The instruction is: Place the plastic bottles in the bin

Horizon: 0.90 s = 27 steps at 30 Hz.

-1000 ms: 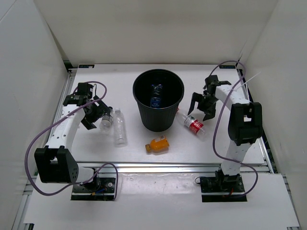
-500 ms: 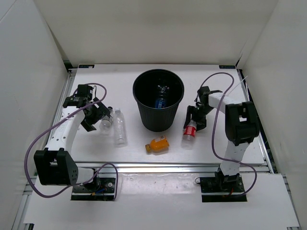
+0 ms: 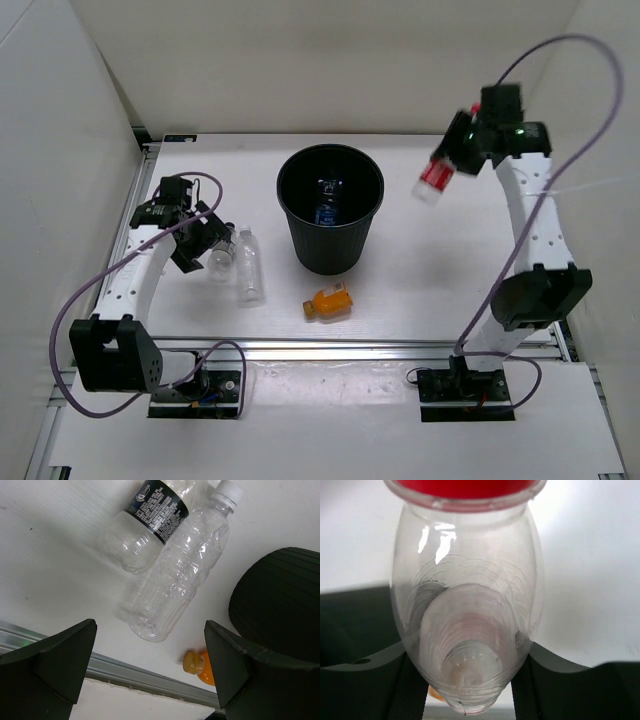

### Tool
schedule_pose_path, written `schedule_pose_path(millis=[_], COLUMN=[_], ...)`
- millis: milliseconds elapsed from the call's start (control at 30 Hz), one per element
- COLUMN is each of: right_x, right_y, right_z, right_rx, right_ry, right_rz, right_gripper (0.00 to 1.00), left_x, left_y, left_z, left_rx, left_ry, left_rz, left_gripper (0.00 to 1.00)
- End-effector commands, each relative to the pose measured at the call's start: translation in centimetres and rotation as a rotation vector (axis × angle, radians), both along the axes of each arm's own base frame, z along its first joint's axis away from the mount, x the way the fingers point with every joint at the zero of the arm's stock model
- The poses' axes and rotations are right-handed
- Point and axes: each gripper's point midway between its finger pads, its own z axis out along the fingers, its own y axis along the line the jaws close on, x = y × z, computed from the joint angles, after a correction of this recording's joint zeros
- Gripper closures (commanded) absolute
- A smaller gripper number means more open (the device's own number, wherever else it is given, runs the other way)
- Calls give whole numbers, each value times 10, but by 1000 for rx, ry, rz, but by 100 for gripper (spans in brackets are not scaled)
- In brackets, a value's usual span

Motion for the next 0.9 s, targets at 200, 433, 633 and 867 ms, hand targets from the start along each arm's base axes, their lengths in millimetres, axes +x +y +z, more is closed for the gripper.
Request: schedule_pose_path(millis=[200,433,633,867], right_x=[12,-37,-58,-95], right_y=[120,221,190,167], right_z=[230,182,199,193], right_rx=[303,179,114,110], right_ry=[-645,-555,-602,-562], right_rz=[463,716,665,682], right_gripper=[59,0,0,0], left_x=[15,27,33,42], left_y=[-17,-31,-18,18], left_z=[12,6,-10,-31], left_rx=[-34,8,104,305], left_ry=[-96,-87,-49,16], left_rz=[-75,-151,-150,-99], left_gripper=[0,0,0,0])
